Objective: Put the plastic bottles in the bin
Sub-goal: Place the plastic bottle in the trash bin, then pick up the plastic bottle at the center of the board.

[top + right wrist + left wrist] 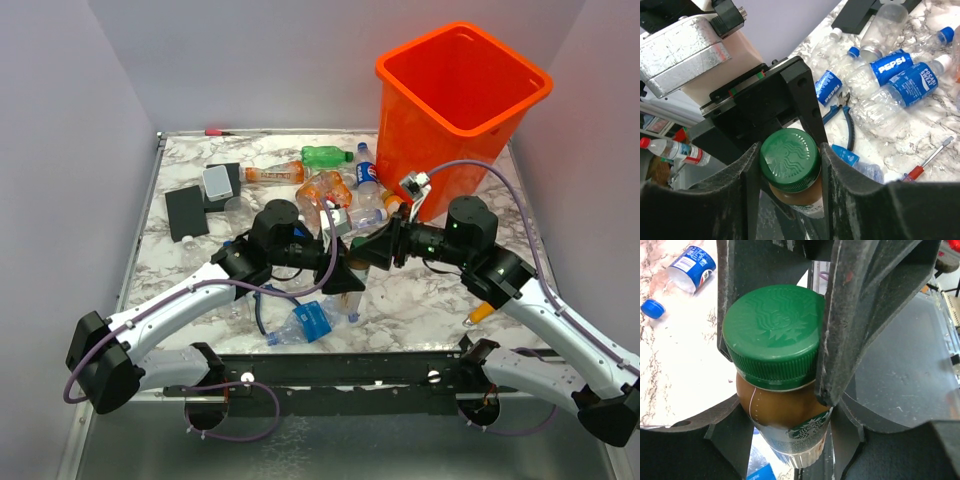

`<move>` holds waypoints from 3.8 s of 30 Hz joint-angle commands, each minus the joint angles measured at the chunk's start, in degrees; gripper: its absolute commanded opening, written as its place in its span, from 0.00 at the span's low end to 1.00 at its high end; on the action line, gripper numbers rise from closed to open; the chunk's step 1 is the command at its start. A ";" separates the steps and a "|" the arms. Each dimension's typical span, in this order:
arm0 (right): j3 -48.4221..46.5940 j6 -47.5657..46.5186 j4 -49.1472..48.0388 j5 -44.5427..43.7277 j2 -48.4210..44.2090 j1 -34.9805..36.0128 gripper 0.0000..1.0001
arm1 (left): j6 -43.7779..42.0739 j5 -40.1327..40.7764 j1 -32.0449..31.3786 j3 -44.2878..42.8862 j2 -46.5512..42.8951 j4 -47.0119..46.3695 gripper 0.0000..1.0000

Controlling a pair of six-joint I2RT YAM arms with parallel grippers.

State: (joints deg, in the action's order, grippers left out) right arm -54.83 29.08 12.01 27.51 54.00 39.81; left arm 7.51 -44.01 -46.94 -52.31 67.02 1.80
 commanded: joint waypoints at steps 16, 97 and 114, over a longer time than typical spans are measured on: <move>-9.35 -6.05 10.58 -16.93 -4.70 0.35 0.00 | 3.85 32.06 0.04 10.45 -19.00 -14.73 0.99; 26.58 8.77 -4.10 -11.99 -12.39 -12.94 0.91 | 4.87 78.49 0.01 12.80 -11.01 6.71 0.99; 26.77 4.23 -1.83 -11.48 -10.73 -12.92 0.90 | 12.73 54.50 8.91 6.84 11.74 12.42 0.90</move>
State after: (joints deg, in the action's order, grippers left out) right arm -26.96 34.59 9.17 16.78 42.59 26.68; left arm 18.90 17.89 -38.00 -44.38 76.99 14.02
